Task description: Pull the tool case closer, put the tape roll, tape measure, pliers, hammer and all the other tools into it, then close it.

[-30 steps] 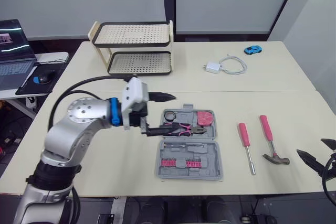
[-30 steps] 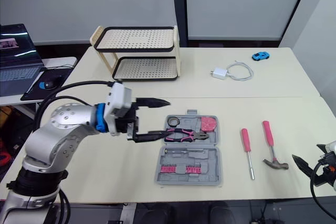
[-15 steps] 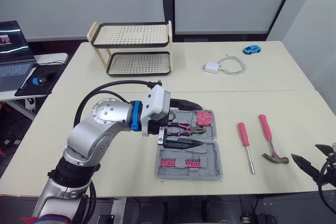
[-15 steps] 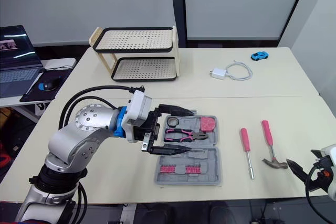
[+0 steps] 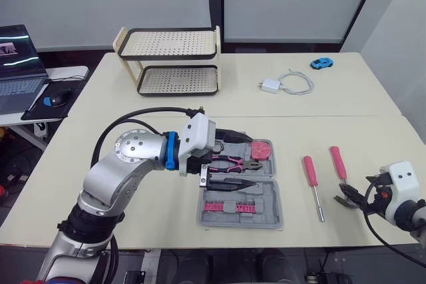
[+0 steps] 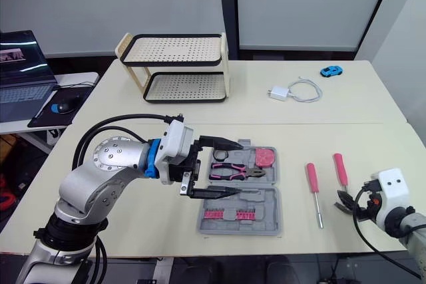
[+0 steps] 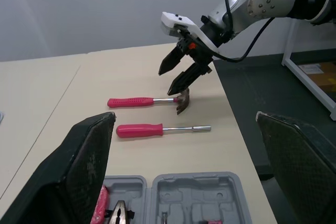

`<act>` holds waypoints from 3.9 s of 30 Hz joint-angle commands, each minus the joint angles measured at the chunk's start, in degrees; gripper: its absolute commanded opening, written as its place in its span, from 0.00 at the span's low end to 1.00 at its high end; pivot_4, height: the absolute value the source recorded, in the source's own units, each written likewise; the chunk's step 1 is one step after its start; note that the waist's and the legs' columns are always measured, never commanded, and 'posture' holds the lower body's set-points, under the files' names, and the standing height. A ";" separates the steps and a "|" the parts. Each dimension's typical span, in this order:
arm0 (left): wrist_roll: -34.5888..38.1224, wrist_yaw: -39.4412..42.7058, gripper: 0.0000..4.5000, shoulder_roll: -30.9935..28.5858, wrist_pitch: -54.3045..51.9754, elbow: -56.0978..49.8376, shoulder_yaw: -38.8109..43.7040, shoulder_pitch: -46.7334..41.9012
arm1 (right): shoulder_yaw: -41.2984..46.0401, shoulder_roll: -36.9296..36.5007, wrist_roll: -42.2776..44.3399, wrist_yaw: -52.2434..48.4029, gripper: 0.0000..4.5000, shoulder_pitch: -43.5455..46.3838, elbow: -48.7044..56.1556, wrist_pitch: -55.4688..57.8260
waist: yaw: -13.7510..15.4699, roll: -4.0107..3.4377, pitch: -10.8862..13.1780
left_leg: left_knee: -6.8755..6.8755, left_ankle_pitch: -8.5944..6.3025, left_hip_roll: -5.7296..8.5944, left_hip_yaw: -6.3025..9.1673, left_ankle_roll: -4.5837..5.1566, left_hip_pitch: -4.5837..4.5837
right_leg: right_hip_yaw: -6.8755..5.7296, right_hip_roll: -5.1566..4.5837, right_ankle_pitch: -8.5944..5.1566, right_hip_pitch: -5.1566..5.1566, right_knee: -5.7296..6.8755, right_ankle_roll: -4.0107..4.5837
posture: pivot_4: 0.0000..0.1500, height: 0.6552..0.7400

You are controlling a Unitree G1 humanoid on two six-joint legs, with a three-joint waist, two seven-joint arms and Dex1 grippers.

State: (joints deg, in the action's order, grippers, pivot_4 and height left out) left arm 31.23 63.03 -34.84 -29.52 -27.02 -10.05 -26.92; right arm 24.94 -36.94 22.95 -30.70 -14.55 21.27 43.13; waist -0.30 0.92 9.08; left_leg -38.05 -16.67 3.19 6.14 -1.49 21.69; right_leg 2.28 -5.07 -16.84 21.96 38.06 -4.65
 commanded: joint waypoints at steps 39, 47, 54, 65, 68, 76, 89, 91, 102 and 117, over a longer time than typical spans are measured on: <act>-1.42 -2.35 1.00 0.34 0.99 -2.63 -2.94 0.45 | -5.27 4.44 -5.62 5.71 0.04 6.02 -14.69 -3.70 | -0.15 0.01 -0.03 | 0.00 0.00 -0.01 0.01 0.00 -0.03 | -0.01 0.03 0.00 -0.02 0.01 0.00 | 1.00 1.00; -2.14 -1.00 1.00 0.25 4.83 -0.76 -1.87 1.63 | -3.51 4.02 -3.80 5.58 0.04 7.10 -11.09 -3.09 | -0.18 0.00 -0.02 | 0.00 0.00 0.00 0.01 0.00 -0.04 | 0.00 0.03 0.00 -0.02 0.01 0.00 | 1.00 1.00; -2.39 -0.35 1.00 -2.86 5.95 0.38 0.13 6.83 | -5.35 -4.08 -2.17 -0.10 0.04 6.86 1.54 1.42 | -0.36 -0.25 0.05 | 0.02 -0.01 0.00 -0.05 0.01 0.02 | 0.07 0.02 0.00 0.09 0.04 0.00 | 1.00 1.00; 2.47 1.67 1.00 -9.43 7.66 1.78 14.50 19.90 | -16.03 -22.43 -0.06 -14.91 0.04 14.28 15.64 4.06 | -1.31 -0.20 0.09 | 0.04 -0.01 -0.07 0.00 0.03 0.04 | -0.01 0.04 0.00 0.09 0.00 0.00 | 1.00 1.00; 1.40 1.74 1.00 -10.03 9.14 1.81 16.03 22.67 | -22.61 -23.27 -0.14 -15.79 0.04 21.21 17.66 6.94 | -1.30 -0.19 0.10 | 0.05 -0.02 -0.09 0.06 0.03 0.06 | -0.09 0.05 0.00 0.08 -0.04 0.00 | 1.00 1.00; 3.26 4.05 1.00 -12.87 9.63 -1.01 21.31 31.62 | -43.22 -22.12 -4.35 -19.67 0.04 39.59 19.49 12.77 | -1.19 -0.14 0.14 | 0.08 -0.01 -0.04 0.08 0.02 0.20 | -0.10 -0.03 0.00 0.23 -0.09 0.00 | 1.00 1.00; 1.15 17.98 1.00 -17.46 18.65 10.69 22.02 32.08 | -64.92 -12.07 -9.80 -17.60 0.04 53.73 19.25 23.71 | -1.28 -0.13 0.15 | 0.09 -0.01 -0.02 0.10 0.01 0.22 | -0.12 -0.07 0.00 0.34 -0.07 0.01 | 1.00 1.00; 0.37 19.75 1.00 -17.97 20.33 12.71 21.60 31.55 | -66.32 -11.72 -10.17 -17.31 0.04 54.78 19.56 24.60 | -1.36 -0.15 0.16 | 0.09 -0.01 -0.03 0.10 0.01 0.21 | -0.12 -0.06 0.00 0.36 -0.07 0.01 | 1.00 1.00; -0.81 21.78 1.00 -17.95 21.94 13.52 19.70 29.81 | -71.95 -9.57 -13.80 -14.99 0.04 56.53 16.52 24.44 | -1.49 -0.15 0.16 | 0.11 -0.02 -0.03 0.11 0.01 0.22 | -0.12 -0.06 0.00 0.38 -0.04 0.01 | 1.00 1.00; -1.68 21.10 1.00 -17.68 22.92 13.70 19.48 29.62 | -74.11 -6.81 -17.44 -14.69 0.04 55.99 13.88 22.33 | -1.51 -0.15 0.16 | 0.11 -0.02 -0.03 0.12 0.01 0.21 | -0.13 -0.05 0.00 0.40 -0.03 0.01 | 1.00 1.00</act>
State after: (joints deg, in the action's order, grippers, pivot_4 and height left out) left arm 29.15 84.35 -52.10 -7.08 -12.60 9.28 2.89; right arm -49.26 -44.18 6.29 -45.79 41.19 34.31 66.54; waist -1.81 0.77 9.24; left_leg -37.94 -16.69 3.16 6.25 -1.48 21.91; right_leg 2.15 -5.12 -16.84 22.36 38.03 -4.64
